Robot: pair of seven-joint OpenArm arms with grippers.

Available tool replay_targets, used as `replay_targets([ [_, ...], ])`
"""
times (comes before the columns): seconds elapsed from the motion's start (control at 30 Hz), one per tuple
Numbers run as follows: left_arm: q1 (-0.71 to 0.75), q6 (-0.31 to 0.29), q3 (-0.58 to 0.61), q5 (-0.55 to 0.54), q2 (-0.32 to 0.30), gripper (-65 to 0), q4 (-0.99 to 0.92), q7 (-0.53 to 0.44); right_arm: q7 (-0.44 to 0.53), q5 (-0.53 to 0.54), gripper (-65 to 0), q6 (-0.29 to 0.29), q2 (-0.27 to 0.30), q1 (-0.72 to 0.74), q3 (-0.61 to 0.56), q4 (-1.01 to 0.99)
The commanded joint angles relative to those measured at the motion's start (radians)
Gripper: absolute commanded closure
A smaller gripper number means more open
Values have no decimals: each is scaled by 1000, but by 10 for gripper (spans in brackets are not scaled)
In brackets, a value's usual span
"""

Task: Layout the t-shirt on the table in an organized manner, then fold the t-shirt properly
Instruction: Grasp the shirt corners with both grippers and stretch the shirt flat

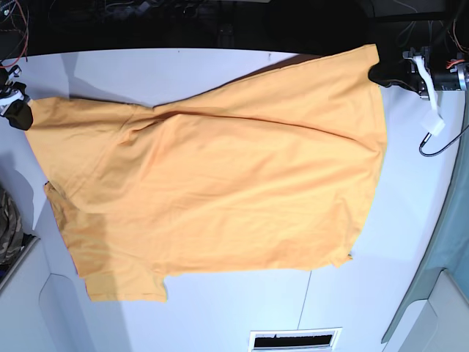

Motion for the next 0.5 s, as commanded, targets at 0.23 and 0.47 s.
replay_targets([
  [0.23,59,-9,-130,-32,-52,0,14,18,19,84,0,17,19,-287,116,113],
  [0.47,80,-9,-140,-50,-50,0,14,51,14,88,0,17,19,-396,120,127],
])
